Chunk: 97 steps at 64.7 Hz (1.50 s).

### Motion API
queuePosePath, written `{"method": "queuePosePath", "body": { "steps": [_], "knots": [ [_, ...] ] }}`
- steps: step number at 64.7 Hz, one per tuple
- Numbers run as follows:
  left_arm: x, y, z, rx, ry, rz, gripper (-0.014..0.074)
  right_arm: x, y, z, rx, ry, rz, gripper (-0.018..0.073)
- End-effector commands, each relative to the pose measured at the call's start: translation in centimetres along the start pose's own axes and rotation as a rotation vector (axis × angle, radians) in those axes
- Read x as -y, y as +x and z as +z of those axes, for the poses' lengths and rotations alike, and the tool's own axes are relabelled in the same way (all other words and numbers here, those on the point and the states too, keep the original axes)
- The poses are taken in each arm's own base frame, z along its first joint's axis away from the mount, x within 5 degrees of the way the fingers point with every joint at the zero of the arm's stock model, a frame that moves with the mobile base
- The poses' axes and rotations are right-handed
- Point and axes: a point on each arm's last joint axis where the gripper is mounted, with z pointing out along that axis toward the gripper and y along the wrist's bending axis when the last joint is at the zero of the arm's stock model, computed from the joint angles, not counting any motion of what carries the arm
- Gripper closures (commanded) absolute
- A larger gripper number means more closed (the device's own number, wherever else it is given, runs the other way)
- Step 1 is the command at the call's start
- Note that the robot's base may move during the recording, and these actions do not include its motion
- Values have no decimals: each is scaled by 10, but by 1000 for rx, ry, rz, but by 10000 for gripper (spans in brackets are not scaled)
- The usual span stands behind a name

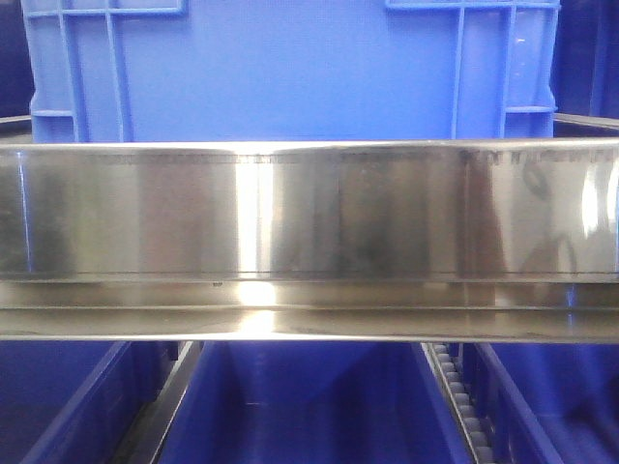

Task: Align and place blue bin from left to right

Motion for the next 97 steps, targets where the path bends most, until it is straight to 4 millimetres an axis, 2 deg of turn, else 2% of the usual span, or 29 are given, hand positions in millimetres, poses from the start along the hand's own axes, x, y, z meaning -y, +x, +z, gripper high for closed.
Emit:
{"method": "queuePosePath", "body": {
  "steps": [1,3,11,18,23,28,33,38,45,51,66,79,94,97],
  "knots": [
    [1,-16,-1,103,2,-12,707,0,-27,-3,103,8,-4,711],
    [1,-22,-1,104,2,-12,707,0,-35,-4,111,6,-4,711],
    [2,-66,-5,105,-4,16,694,-1,-82,-16,179,0,-5,711],
    [3,-108,-9,92,-17,41,597,-1,-112,-27,201,-6,-7,666],
    [3,-132,-8,83,-25,51,493,-2,-131,-29,211,-8,-7,526],
    [3,-151,-1,44,-31,51,367,-2,-145,-27,218,-8,-8,324],
    [3,-164,10,10,-34,51,257,-2,-157,-23,221,-8,-8,130],
    [4,-173,22,-20,-33,50,171,-2,-163,-17,204,-8,-8,-20],
    [6,-180,37,-48,13,42,106,-2,-172,-7,171,-9,-7,-9],
    [11,-187,50,-99,68,30,106,-3,-186,-1,139,-15,2,-9],
    [32,-209,101,-267,205,26,110,-10,-239,20,48,-136,56,-9],
    [57,-224,155,-417,266,35,110,-25,-270,62,-140,-251,45,-9],
    [79,-231,213,-591,275,7,110,-44,-287,123,-374,-322,-16,-9],
    [83,-227,225,-634,275,7,110,-49,-285,137,-426,-330,-27,-9]
  ]
}}
